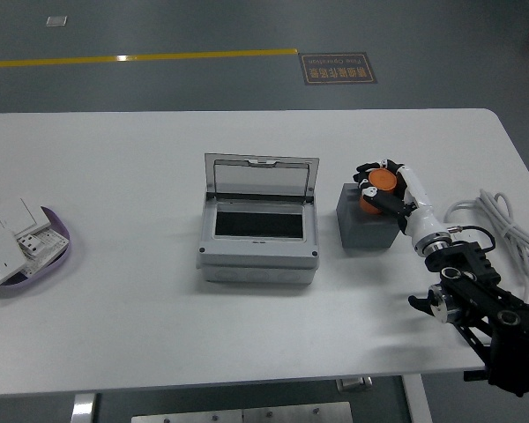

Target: Pick up the cylinder from the cube,place it in the box,flap close box

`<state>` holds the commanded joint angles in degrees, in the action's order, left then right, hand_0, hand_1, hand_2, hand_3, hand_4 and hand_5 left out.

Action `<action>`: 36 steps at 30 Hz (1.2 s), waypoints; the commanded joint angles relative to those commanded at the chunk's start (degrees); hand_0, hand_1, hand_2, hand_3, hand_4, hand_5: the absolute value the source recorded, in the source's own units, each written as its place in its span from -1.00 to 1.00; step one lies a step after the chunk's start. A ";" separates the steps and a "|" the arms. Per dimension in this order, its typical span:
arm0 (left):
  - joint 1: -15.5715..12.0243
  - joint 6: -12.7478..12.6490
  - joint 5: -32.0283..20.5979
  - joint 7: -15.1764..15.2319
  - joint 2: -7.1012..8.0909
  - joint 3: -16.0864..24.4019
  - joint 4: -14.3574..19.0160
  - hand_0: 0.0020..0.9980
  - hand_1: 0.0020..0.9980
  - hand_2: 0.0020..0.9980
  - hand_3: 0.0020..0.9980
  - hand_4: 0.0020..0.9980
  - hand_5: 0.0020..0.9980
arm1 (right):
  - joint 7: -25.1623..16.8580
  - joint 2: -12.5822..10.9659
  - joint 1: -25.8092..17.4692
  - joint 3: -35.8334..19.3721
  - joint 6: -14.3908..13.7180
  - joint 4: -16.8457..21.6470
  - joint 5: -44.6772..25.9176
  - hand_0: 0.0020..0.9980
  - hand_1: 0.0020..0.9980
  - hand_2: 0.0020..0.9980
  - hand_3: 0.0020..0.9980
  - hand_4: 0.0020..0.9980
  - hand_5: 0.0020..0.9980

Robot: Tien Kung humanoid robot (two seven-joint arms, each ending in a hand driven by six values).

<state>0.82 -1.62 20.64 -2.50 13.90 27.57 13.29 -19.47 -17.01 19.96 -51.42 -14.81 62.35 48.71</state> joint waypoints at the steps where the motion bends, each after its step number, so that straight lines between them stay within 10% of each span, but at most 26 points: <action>1: 0.01 -0.01 0.04 0.01 0.00 0.05 0.01 0.19 0.26 0.25 0.28 0.41 -0.57 | 0.01 -0.02 0.00 0.01 -0.09 0.17 0.04 0.21 0.10 -0.06 -0.16 -0.51 -1.00; 6: 0.04 -0.02 0.30 0.05 -0.05 0.40 0.09 0.19 0.26 0.25 0.28 0.41 -0.57 | -0.48 0.00 -0.01 0.24 -0.71 0.88 -0.14 0.21 0.10 -0.06 -0.16 -0.51 -1.00; 7: 0.04 -0.02 0.36 0.06 -0.06 0.48 0.11 0.19 0.26 0.25 0.28 0.40 -0.57 | -0.75 0.04 -0.03 0.25 -0.93 1.03 -0.27 0.00 -0.03 -0.17 -0.42 -1.00 -1.00; 15: -0.13 -0.03 0.23 0.10 -0.19 0.47 0.07 0.19 0.26 0.25 0.28 0.41 -0.57 | -1.01 -0.53 -0.48 -1.24 -4.24 6.75 3.66 -0.04 -0.15 -0.31 -0.59 -1.00 -1.00; 24: -0.11 -0.03 -0.02 0.10 -0.25 0.28 0.00 0.19 0.26 0.25 0.28 0.40 -0.57 | 7.00 -1.44 -0.64 3.75 -7.00 18.49 16.01 -0.12 -0.19 -0.34 -0.60 -1.00 -1.00; 25: -0.13 -0.04 -0.05 0.09 -0.27 0.27 -0.01 0.19 0.26 0.25 0.28 0.40 -0.57 | 8.19 -1.36 -0.49 4.79 -7.13 19.83 17.50 -0.63 -0.47 -0.38 -0.63 -1.00 -1.00; 29: -0.18 -0.04 -0.23 0.06 -0.30 0.09 -0.05 0.19 0.26 0.25 0.28 0.40 -0.57 | 12.62 -0.65 1.09 9.01 -7.10 24.24 23.23 -0.63 -0.47 -0.38 -0.63 -1.00 -1.00; 36: -0.09 -0.06 -0.42 0.06 -0.24 -0.20 -0.06 0.19 0.26 0.25 0.28 0.41 -0.57 | 20.58 2.17 6.51 15.62 -4.74 25.05 34.80 -0.78 -0.53 -0.39 -0.62 -1.00 -1.00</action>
<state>0.73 -1.67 20.22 -2.44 13.65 27.37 13.23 1.11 -14.83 26.47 -35.80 -19.55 87.40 83.51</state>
